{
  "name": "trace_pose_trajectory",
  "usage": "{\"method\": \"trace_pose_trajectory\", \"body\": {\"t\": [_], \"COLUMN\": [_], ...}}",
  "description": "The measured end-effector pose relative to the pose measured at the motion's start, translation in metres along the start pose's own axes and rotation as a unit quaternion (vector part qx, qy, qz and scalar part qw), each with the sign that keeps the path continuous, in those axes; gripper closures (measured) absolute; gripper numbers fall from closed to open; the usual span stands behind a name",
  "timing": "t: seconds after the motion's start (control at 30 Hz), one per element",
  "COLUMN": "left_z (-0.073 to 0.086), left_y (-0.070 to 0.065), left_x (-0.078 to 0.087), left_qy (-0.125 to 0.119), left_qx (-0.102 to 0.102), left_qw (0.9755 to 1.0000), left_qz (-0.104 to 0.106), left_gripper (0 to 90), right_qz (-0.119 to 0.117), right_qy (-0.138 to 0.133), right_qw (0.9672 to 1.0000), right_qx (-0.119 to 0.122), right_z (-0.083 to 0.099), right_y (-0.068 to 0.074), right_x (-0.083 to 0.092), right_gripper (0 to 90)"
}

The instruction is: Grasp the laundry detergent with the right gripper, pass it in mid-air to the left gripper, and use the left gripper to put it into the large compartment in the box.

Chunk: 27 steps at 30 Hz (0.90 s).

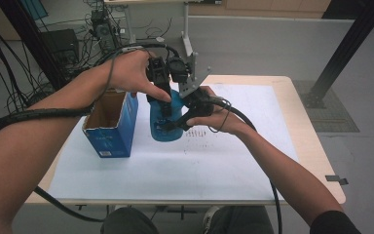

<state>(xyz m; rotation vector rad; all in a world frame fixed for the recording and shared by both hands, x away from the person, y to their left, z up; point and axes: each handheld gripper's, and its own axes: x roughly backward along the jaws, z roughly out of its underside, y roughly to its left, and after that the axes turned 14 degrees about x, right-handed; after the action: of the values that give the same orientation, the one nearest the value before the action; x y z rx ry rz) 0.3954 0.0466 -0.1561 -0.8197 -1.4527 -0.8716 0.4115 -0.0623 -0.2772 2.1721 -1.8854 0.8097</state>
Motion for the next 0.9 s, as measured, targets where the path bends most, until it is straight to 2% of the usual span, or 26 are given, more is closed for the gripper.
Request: {"method": "trace_pose_trajectory", "body": {"t": [0.17,0.23,0.27,0.37,0.47,0.5,0.53,0.7,0.83,0.9], "left_z": [0.002,0.003,0.003,0.006,0.008,0.009,0.01,0.018,0.026,0.03], "left_y": [0.003,0.005,0.006,0.01,0.013,0.014,0.016,0.024,0.031,0.035], "left_x": [0.002,0.003,0.004,0.007,0.012,0.014,0.016,0.029,0.042,0.049], "left_qy": [0.002,0.002,0.003,0.001,0.002,-0.002,-0.003,-0.012,-0.017,-0.021], "left_qx": [0.01,0.017,0.021,0.035,0.051,0.058,0.064,0.108,0.137,0.155], "left_qw": [0.9999,0.9998,0.9998,0.9994,0.9987,0.9983,0.9979,0.9939,0.99,0.9871], "left_qz": [-0.005,-0.006,-0.005,-0.006,-0.005,-0.006,-0.007,-0.018,-0.031,-0.035], "left_gripper": [37.2,37.2,37.1,37.1,37.2,37.2,37.2,37.2,37.2,37.1], "right_qz": [-0.003,0.011,0.016,0.03,0.038,0.032,0.028,0.044,0.072,0.087], "right_qy": [0.031,0.044,0.048,0.063,0.101,0.111,0.122,0.161,0.181,0.188], "right_qw": [0.9995,0.9985,0.9979,0.9952,0.9918,0.9908,0.9895,0.982,0.9734,0.9674], "right_qx": [-0.006,-0.031,-0.041,-0.069,-0.069,-0.071,-0.074,-0.088,-0.121,-0.145], "right_z": [0.005,0.008,0.011,0.017,0.021,0.023,0.024,0.032,0.044,0.051], "right_y": [0.001,0.001,0.001,0.001,0.003,0.003,0.003,0.002,-0.002,-0.004], "right_x": [0.008,0.013,0.016,0.026,0.037,0.041,0.046,0.073,0.105,0.121], "right_gripper": [20.7,11.8,10.1,3.6,3.9,3.9,4.0,4.2,4.2,4.2]}}
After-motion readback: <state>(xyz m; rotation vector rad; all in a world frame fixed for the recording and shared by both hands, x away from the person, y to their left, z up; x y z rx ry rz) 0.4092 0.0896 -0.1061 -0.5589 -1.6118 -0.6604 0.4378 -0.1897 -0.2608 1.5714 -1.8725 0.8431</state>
